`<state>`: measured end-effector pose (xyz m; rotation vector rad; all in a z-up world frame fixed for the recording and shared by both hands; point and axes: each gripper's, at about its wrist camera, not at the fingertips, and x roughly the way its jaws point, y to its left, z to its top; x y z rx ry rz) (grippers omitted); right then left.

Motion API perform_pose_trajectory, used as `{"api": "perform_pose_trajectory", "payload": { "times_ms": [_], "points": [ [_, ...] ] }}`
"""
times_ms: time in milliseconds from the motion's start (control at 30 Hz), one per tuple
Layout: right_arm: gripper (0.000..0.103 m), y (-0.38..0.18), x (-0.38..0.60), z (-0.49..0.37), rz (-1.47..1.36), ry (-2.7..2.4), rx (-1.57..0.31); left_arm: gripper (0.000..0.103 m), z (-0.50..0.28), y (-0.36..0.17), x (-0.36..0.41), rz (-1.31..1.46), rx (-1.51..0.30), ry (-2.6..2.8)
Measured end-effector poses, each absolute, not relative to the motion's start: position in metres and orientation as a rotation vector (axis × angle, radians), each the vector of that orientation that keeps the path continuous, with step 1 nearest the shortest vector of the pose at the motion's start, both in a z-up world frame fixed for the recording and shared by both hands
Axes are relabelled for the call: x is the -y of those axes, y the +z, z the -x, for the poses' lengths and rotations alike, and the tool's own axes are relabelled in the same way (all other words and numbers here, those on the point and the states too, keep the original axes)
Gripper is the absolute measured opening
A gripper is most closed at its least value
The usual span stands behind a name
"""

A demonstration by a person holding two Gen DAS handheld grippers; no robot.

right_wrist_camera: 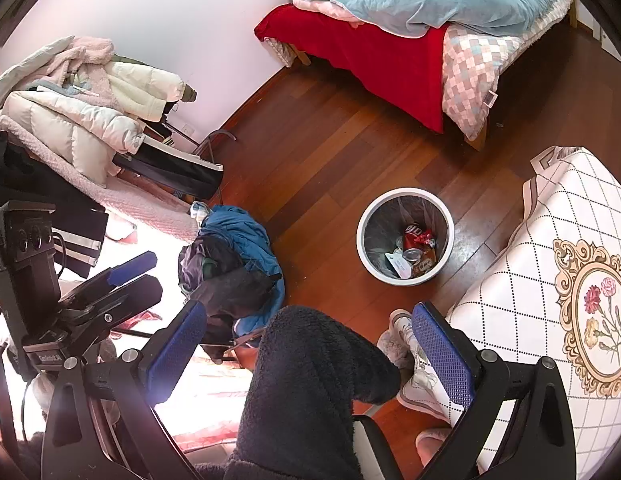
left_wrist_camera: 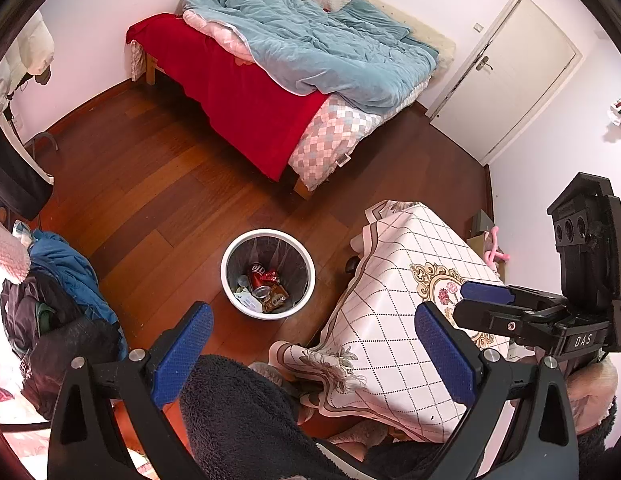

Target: Collect trash

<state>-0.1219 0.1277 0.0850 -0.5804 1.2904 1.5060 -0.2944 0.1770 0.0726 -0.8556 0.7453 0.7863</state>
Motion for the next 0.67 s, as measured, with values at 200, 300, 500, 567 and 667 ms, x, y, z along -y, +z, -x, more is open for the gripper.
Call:
{"api": "perform_pose_trajectory", "payload": {
  "times_ms": [200, 300, 500, 567, 667],
  "points": [
    [0.103, 0.0847, -0.1284, 0.1221, 0.581, 1.507, -1.291, 0.103, 0.296, 0.0723, -0.1778, 0.857, -0.743, 0.786],
    [0.103, 0.0844, -0.1294, 0.1215, 0.583, 1.508, -1.292, 0.103, 0.2945, 0.0726, -0.177, 0.857, -0.742, 0.788],
    [0.103, 0.0848, -0.1295, 0.1219, 0.583, 1.512, -1.289, 0.103, 0.296, 0.0723, -0.1774, 0.859, -0.742, 0.786],
    [0.103, 0.0847, -0.1291, 0.1211, 0.581, 1.51, -1.29, 0.103, 0.2964, 0.0725, -0.1774, 0.861, -0.737, 0.789],
    [0.103, 0.0834, -0.1288, 0.1203, 0.58, 1.508, -1.29, 0.103, 0.2956, 0.0724, -0.176, 0.869, -0.732, 0.79]
  ]
}}
